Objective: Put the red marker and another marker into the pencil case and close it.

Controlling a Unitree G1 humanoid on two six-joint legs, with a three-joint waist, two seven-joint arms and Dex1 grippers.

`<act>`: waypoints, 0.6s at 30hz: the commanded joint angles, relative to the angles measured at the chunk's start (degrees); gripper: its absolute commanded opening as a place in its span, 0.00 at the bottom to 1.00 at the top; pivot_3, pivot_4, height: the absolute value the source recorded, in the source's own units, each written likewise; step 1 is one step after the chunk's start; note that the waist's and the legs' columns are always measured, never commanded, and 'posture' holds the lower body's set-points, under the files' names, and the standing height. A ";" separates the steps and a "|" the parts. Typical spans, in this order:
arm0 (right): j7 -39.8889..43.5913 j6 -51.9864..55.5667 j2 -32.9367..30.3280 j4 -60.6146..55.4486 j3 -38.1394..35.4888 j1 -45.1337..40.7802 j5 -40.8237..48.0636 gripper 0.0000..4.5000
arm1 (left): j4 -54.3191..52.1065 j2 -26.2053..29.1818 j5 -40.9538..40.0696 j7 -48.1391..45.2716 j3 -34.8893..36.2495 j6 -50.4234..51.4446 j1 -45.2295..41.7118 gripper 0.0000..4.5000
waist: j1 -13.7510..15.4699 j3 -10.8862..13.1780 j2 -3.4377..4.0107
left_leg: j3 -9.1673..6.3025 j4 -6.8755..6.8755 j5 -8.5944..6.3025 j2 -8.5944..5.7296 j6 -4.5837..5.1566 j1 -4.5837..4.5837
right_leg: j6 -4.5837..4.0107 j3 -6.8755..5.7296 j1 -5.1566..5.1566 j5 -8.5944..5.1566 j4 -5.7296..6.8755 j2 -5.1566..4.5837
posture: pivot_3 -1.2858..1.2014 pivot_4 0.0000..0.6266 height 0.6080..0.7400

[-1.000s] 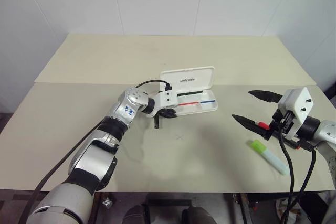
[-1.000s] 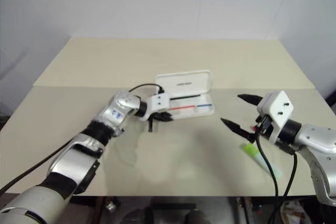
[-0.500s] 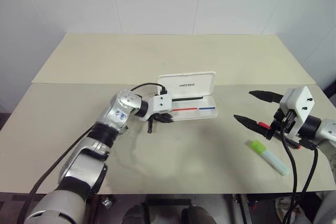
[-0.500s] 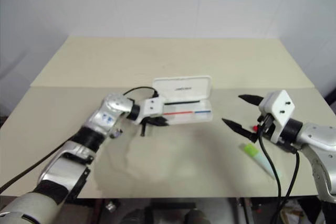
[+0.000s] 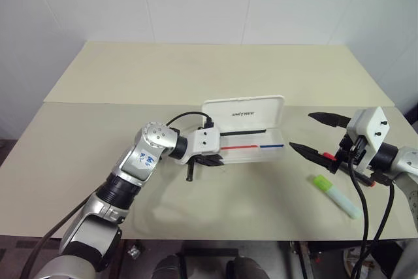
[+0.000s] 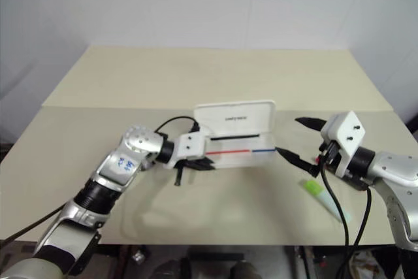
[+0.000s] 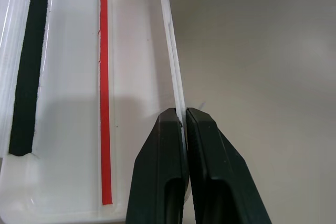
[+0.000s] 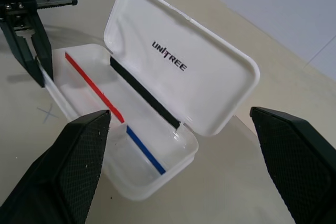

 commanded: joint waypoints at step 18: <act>-0.55 0.00 0.79 -1.53 -0.61 0.19 1.04 1.00 | -6.26 0.54 -2.14 2.27 -4.22 5.15 4.84 0.17 | 0.05 -0.01 0.01 | -0.11 0.00 0.00 -0.02 0.01 0.01 | -0.02 0.05 0.05 0.00 0.00 -0.06 | 0.52 0.24 1.00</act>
